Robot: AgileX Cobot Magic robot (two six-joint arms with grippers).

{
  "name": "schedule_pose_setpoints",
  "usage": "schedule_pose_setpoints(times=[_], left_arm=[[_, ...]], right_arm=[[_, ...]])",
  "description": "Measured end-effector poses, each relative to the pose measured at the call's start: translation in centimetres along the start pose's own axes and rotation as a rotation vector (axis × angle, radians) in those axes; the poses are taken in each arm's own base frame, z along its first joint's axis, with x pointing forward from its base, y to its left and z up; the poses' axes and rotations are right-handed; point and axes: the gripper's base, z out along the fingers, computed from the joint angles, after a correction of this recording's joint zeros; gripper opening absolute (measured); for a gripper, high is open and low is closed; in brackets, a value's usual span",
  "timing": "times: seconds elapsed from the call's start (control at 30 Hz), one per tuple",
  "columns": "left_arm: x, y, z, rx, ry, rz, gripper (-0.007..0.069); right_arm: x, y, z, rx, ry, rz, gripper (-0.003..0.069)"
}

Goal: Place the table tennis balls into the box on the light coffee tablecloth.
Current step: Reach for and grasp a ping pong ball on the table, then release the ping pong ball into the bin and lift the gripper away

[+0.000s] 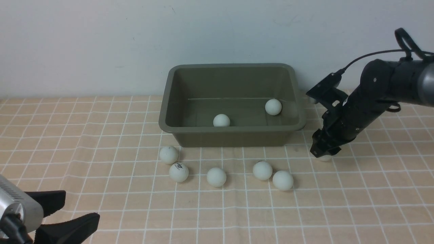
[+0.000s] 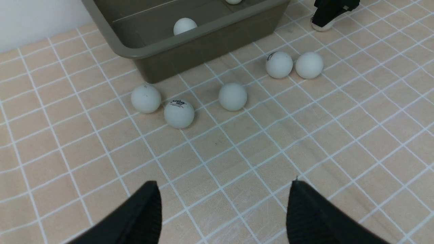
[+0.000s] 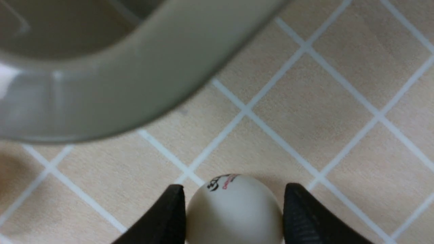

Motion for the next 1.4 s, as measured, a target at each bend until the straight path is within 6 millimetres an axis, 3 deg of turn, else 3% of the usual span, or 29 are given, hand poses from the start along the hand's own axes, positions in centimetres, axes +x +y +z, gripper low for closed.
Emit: schedule_pose_setpoints(times=[0.27,0.5,0.63,0.77,0.87,1.13,1.33,1.4], left_arm=[[0.0,0.0,0.0,0.000,0.000,0.000,0.0413],[0.0,0.0,0.0,0.000,0.000,0.000,0.0413],[0.0,0.0,0.0,0.000,0.000,0.000,0.0413],[0.0,0.0,0.0,0.000,0.000,0.000,0.0413],[0.0,0.0,0.0,0.000,0.000,0.000,0.0413],[0.0,0.0,0.0,0.000,0.000,0.000,0.0413],[0.0,0.0,0.0,0.000,0.000,0.000,0.0413],[0.0,0.0,0.0,0.000,0.000,0.000,0.0413]], right_arm=[[-1.2,-1.3,-1.3,0.093,-0.014,0.010,0.0337],[-5.6,-2.4,-8.9,0.116,-0.214,0.077,0.0337],[-7.1,-1.6,-10.7,0.009,-0.319,0.101,0.0337],[-8.0,-0.2,-10.7,-0.161,-0.397,0.118,0.0337],[-8.5,0.6,-9.3,-0.296,-0.433,0.112,0.0337],[-8.8,0.4,-6.4,-0.336,-0.441,0.147,0.0340],[-9.2,0.1,-6.5,-0.301,-0.482,0.169,0.0463],[-9.4,-0.4,-8.1,-0.246,-0.530,0.164,0.0500]])
